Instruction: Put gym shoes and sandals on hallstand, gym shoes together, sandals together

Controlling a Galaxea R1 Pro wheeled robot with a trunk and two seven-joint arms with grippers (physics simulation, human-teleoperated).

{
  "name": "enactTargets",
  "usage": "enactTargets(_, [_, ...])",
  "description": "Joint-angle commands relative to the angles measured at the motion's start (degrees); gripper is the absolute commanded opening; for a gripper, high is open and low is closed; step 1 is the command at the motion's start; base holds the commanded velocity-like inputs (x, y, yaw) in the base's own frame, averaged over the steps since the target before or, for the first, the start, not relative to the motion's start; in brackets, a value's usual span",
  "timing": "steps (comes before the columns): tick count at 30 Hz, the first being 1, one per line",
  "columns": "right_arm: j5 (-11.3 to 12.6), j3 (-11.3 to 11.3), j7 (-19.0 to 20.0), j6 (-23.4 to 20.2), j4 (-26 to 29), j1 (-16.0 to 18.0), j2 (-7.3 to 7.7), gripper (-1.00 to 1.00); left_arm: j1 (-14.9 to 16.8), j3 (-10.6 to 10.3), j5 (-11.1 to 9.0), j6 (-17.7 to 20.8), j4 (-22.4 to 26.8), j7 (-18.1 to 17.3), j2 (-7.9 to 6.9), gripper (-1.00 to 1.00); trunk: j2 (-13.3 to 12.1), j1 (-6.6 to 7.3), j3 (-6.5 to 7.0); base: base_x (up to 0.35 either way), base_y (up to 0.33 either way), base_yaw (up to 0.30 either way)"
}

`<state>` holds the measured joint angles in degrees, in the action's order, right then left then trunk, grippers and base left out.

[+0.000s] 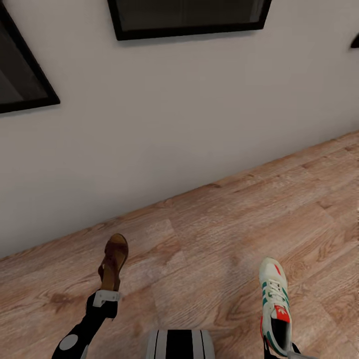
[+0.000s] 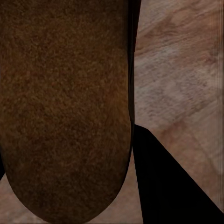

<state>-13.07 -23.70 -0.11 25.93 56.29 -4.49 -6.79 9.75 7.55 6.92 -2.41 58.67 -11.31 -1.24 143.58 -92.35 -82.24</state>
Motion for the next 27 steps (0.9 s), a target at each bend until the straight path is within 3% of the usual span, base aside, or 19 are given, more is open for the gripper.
enactTargets(1, [-0.5, -0.2, -0.1, 0.1, 0.1, 0.0, -0.06, -1.00, 0.0, 0.2, 0.8, -0.3, 0.0, -0.3, 0.06, -1.00, 0.0, 0.03, 0.25, 0.000, 0.000, -0.127])
enactTargets(6, [-0.5, -0.2, -0.1, 0.1, 0.3, 0.0, -0.04, -1.00, 0.0, 0.5, 0.8, -0.1, -0.1, -0.2, 0.01, -1.00, -0.1, 0.16, 1.40, 0.000, 0.000, -0.021])
enactTargets(7, [-0.4, -0.3, 1.0, 0.1, 0.9, 0.0, 0.95, -1.00, 0.0, 0.5, 0.8, -0.1, -0.1, -0.2, 0.01, -1.00, -0.1, 0.18, 1.63, 0.000, 0.000, 0.000])
enactTargets(10, [0.0, -1.2, 5.8, 0.1, 1.7, 0.0, 1.81, -1.00, 0.0, 0.6, 0.8, -0.1, -0.1, -0.2, 0.01, -1.00, -0.1, 0.26, 2.29, 0.000, 0.000, 0.000])
enactTargets(13, [3.5, -5.3, 11.8, -0.2, 4.8, 0.0, 2.83, -1.00, 0.0, 0.7, 0.8, -0.1, -0.1, -0.2, 0.01, -1.00, -0.2, 0.34, 2.95, 0.000, 0.000, 0.000])
enactTargets(19, [9.4, -6.8, 22.1, -4.3, 11.6, 0.0, 3.33, -1.00, 0.0, 0.7, 0.8, -0.1, -0.1, -0.2, -0.01, -1.00, -0.2, 0.49, 4.28, 0.000, 0.000, 0.000])
enactTargets(27, [10.6, -8.8, 24.0, -7.1, 14.3, 0.0, 3.61, -1.00, 0.0, 0.8, 0.8, -0.1, -0.1, -0.2, -0.07, -1.00, -0.7, 0.90, 6.01, 0.000, 0.000, 0.000])
